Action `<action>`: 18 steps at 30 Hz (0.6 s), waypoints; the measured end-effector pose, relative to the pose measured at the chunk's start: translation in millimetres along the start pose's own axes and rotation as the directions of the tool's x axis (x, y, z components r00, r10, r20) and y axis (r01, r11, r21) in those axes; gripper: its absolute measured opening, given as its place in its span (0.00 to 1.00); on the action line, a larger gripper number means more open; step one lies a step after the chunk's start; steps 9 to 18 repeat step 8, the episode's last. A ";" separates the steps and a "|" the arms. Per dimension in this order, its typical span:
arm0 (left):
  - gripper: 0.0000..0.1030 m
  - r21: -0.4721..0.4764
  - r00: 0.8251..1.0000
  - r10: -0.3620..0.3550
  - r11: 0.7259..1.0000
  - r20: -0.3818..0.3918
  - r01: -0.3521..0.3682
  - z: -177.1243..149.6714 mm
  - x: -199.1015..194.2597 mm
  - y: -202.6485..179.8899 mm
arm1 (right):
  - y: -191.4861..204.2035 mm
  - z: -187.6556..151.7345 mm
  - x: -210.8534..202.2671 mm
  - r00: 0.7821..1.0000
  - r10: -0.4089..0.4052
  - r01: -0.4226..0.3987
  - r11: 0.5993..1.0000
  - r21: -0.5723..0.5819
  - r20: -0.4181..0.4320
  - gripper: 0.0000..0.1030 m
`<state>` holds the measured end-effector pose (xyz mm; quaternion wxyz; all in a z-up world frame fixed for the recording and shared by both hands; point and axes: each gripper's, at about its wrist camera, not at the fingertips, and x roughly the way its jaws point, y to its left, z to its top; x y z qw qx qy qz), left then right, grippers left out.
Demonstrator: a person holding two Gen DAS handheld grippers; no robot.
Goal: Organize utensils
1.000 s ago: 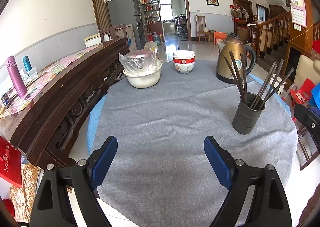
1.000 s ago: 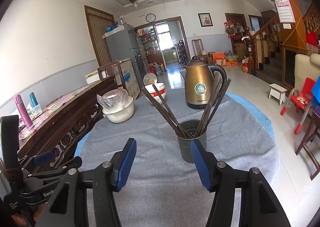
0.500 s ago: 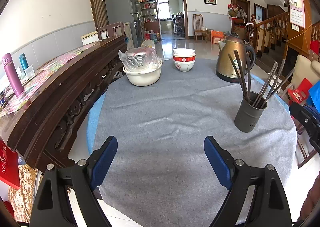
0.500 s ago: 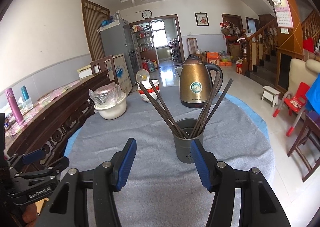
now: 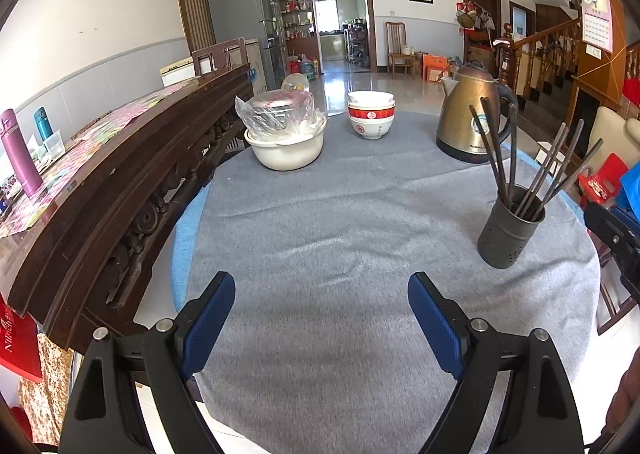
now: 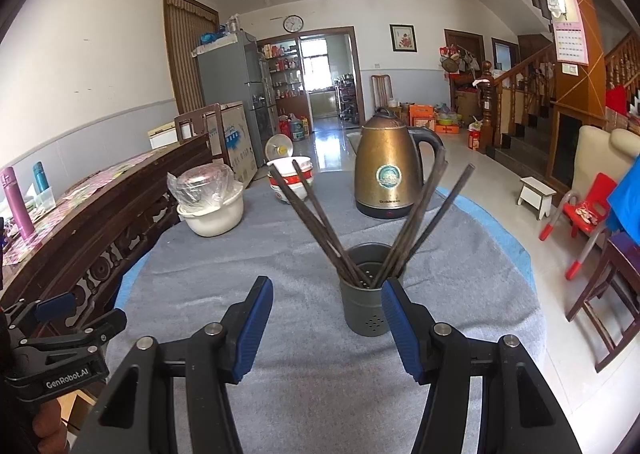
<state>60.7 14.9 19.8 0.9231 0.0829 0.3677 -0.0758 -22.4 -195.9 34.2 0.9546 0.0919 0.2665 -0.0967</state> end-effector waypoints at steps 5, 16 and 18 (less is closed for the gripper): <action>0.86 -0.045 0.995 -0.038 0.998 -0.091 0.034 1.1 41.6 -1.0 | -34.1 -9.2 24.6 0.997 -0.043 0.046 0.997 0.055 -0.063 0.60; 0.86 -0.119 0.981 -0.047 0.993 -0.190 0.025 -1.3 88.3 5.9 | -70.5 -20.3 51.0 0.987 -0.095 0.111 0.986 0.123 -0.127 0.60; 0.86 -0.119 0.981 -0.047 0.993 -0.190 0.025 -1.3 88.3 5.9 | -70.5 -20.3 51.0 0.987 -0.095 0.111 0.986 0.123 -0.127 0.60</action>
